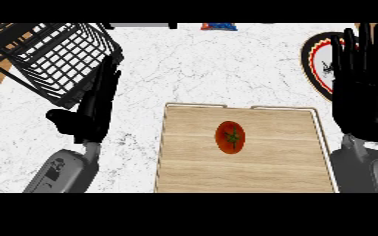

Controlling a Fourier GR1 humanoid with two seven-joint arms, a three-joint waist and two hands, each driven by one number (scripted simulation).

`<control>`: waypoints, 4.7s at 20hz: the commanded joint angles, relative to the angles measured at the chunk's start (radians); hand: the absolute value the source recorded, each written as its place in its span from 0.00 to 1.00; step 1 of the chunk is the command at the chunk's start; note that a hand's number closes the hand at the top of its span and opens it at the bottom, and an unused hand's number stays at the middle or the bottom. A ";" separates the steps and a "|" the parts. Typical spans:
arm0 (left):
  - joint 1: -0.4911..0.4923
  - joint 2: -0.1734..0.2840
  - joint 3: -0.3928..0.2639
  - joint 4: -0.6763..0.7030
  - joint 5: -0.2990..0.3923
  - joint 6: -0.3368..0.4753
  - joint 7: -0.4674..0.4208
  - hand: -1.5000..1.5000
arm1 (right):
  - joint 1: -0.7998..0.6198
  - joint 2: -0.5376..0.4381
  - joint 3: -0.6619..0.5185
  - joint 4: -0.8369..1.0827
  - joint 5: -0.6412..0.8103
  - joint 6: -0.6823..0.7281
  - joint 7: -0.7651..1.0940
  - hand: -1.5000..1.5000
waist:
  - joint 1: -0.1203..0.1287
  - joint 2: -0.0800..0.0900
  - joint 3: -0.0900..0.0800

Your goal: Pick the tomato from the tray and place it in the plate

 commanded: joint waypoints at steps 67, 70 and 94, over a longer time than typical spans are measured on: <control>0.271 -0.081 0.170 0.025 -0.141 -0.311 0.305 0.50 | 0.025 0.004 0.423 0.083 1.293 0.455 0.146 0.00 | 0.000 -0.021 -0.014; 0.213 -0.141 0.180 0.102 -0.163 -0.313 0.296 0.50 | 0.027 0.037 0.430 0.067 1.322 0.490 0.159 0.00 | -0.002 -0.020 -0.014; 0.298 -0.147 0.228 -0.014 -0.212 -0.350 0.324 0.50 | -0.088 0.132 0.045 0.388 1.520 0.279 0.409 1.00 | -0.019 0.016 -0.013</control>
